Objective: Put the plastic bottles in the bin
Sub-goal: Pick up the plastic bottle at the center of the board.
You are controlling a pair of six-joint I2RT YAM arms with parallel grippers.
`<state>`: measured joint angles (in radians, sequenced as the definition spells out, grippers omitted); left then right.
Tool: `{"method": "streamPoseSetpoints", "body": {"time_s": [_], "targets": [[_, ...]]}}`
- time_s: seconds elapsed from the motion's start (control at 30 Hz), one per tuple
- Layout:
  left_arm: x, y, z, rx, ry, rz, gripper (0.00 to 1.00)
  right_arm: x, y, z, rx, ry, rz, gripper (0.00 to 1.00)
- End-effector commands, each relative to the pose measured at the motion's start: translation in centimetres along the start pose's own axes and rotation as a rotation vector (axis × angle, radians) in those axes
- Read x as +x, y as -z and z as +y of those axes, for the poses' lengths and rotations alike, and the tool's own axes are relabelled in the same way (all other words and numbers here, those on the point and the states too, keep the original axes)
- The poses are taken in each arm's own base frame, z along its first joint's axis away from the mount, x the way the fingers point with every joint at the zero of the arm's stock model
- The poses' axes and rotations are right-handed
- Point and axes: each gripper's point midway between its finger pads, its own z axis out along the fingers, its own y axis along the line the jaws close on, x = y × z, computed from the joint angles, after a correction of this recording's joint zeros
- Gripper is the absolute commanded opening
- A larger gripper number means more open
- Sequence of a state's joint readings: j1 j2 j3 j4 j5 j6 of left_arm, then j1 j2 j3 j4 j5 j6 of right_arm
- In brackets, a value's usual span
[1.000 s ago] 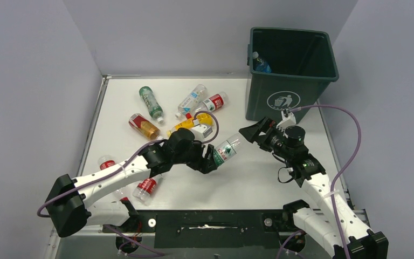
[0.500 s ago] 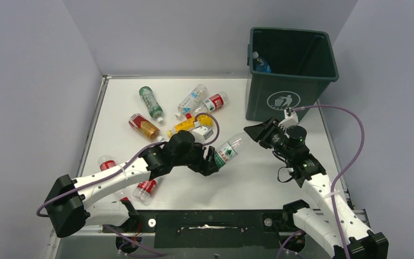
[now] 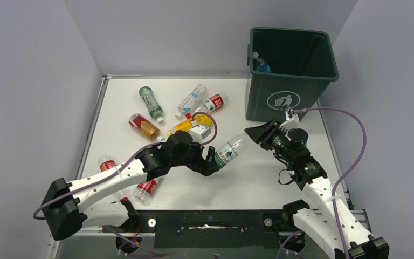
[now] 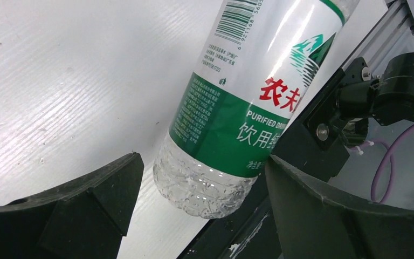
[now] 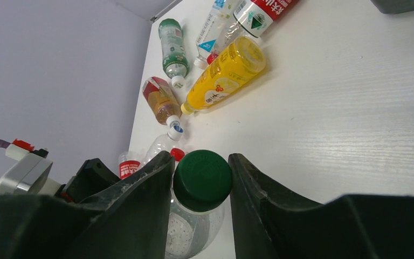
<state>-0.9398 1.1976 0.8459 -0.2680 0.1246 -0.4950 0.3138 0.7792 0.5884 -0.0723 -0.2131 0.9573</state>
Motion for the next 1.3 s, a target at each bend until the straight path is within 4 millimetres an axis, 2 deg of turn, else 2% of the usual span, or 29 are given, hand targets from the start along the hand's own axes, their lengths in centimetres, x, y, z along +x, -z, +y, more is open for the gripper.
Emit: {"method": "streamPoseSetpoints", "body": {"time_s": [0.0,0.53,0.8,1.27], "targets": [[-3.1,1.8,-1.2,0.01,-0.017,-0.097,0.84,-0.8,0.2,0.7,-0.033,0.022,-0.046,0.13],[-3.9,3.2,-1.5,0.008,-0.026,-0.119,0.86,-0.1,0.4,-0.4,-0.007,0.026,-0.035,0.13],[-3.8,3.7,-1.1,-0.014,-0.032,-0.12,0.86,-0.3,0.5,-0.4,0.004,0.035,-0.036,0.13],[-5.1,4.7,-1.2,-0.031,-0.034,-0.167,0.86,-0.1,0.5,-0.6,0.007,0.036,-0.032,0.13]]}}
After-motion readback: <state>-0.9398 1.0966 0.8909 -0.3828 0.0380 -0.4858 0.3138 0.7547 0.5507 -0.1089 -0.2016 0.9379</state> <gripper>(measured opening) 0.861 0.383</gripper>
